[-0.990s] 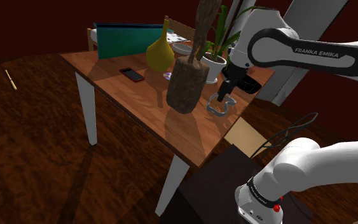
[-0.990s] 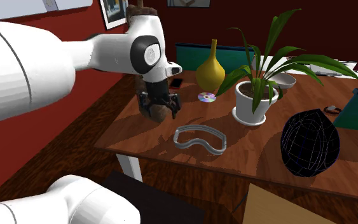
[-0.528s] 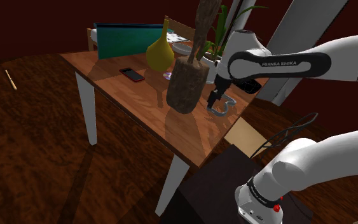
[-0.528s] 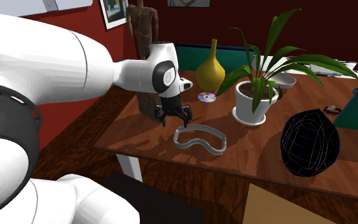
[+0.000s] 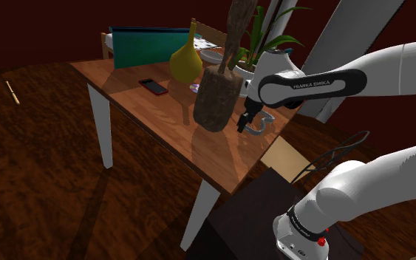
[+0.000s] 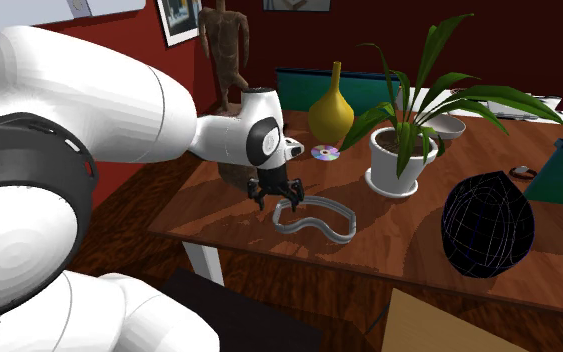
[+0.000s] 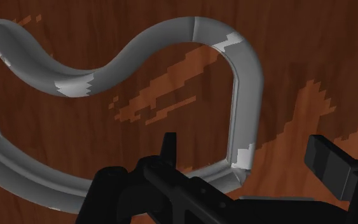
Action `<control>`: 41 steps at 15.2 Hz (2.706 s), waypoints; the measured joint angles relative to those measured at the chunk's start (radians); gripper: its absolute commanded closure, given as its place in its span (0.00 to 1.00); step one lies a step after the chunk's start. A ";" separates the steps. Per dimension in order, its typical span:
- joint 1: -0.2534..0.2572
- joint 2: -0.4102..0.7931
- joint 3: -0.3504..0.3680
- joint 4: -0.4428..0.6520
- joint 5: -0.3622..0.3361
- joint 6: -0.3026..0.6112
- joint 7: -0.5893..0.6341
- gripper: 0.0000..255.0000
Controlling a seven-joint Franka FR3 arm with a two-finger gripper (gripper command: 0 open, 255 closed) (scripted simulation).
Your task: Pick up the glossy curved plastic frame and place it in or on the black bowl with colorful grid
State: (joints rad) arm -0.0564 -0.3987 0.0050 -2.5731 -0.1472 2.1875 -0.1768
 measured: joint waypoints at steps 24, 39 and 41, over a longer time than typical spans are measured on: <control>0.000 -0.033 -0.002 0.047 0.007 -0.078 -0.015 1.00; 0.004 -0.086 0.000 0.208 0.021 -0.291 -0.041 1.00; 0.005 -0.090 0.002 0.234 0.023 -0.321 -0.043 1.00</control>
State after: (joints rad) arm -0.0516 -0.4884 0.0067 -2.3390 -0.1241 1.8669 -0.2199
